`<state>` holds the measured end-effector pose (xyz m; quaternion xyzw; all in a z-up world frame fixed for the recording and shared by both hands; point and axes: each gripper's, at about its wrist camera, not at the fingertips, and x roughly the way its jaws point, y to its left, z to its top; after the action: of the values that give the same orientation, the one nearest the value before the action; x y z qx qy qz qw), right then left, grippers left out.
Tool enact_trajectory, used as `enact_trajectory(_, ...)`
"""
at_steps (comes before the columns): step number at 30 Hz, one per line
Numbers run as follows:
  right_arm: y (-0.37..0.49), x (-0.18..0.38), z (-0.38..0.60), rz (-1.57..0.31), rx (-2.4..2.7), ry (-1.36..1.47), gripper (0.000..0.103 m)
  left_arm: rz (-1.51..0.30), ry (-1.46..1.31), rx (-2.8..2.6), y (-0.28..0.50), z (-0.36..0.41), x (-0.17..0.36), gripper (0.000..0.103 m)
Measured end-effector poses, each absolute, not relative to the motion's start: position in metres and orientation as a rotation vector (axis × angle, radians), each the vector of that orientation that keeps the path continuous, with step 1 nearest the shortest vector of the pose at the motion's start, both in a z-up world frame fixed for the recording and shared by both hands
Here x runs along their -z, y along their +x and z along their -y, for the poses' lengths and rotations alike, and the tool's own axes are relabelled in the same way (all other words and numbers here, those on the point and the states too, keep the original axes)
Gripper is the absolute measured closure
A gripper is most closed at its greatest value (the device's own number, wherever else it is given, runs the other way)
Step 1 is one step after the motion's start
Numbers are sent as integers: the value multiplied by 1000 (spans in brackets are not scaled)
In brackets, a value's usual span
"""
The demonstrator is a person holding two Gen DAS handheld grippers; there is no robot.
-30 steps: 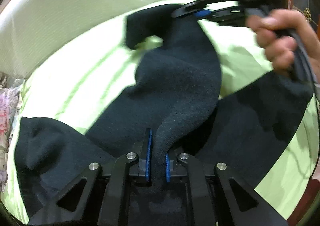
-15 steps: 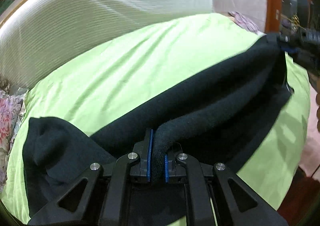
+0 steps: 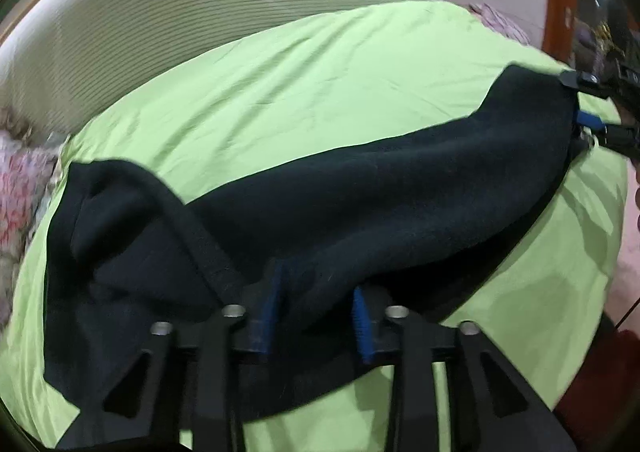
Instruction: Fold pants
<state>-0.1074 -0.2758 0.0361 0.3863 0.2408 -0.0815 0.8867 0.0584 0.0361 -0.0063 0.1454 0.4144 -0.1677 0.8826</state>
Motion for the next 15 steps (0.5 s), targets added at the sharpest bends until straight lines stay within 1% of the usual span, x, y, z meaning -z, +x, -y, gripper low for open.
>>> enact_trajectory(1, -111, -34, 281, -495, 161, 839, 43, -865, 280, 344, 58, -41, 4, 56)
enact_trajectory(3, -113, -27, 291, -509, 154, 924, 43, -884, 230, 334, 57, -47, 1, 51)
enact_trajectory(5, -116, -20, 298, -517, 152, 988, 43, -909, 161, 330, 56, -57, -1, 49)
enact_trajectory(8, -116, -15, 301, -511, 143, 1033, 43, -972, 24, 300, 58, -68, 1, 33)
enact_trajectory(13, -116, -10, 312, -505, 168, 1077, 42, -1028, -240, 217, 70, -99, -1, 32)
enact_trajectory(15, -122, -8, 319, -498, 187, 1084, 42, -1033, -291, 189, 79, -105, -4, 30)
